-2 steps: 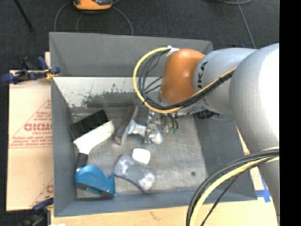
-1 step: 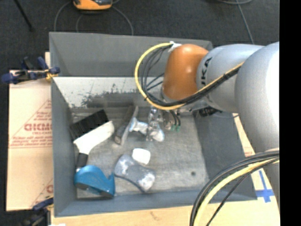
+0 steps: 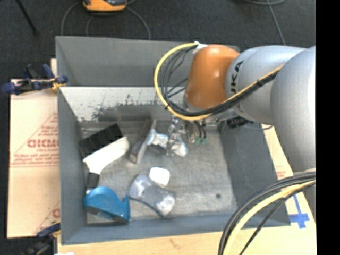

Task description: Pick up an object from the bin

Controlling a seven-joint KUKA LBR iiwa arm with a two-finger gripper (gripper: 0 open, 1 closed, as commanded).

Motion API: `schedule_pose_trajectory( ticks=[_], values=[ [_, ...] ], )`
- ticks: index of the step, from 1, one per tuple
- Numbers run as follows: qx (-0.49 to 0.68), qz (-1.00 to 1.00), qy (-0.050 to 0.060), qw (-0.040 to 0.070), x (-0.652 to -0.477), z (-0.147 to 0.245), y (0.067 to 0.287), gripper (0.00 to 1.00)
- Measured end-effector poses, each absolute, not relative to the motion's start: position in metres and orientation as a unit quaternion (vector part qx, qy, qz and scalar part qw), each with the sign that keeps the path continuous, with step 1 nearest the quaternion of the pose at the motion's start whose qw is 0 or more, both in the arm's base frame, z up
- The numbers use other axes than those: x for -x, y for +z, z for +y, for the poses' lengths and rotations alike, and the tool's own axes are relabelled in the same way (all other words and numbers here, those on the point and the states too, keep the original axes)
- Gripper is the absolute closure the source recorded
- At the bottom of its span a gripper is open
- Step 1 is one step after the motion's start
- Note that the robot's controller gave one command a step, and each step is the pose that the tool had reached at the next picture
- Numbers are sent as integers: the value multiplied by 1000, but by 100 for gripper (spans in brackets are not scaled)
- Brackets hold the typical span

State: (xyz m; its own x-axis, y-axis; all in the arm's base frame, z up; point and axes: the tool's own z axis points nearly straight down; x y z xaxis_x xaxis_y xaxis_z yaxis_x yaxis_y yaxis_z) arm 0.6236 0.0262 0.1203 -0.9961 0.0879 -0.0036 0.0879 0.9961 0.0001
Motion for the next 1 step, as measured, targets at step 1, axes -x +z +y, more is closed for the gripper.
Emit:
schedule_pose_trajectory(
  ticks=[1],
  values=[
    [-44,999,0,3,-624,26,133,100]
  ],
)
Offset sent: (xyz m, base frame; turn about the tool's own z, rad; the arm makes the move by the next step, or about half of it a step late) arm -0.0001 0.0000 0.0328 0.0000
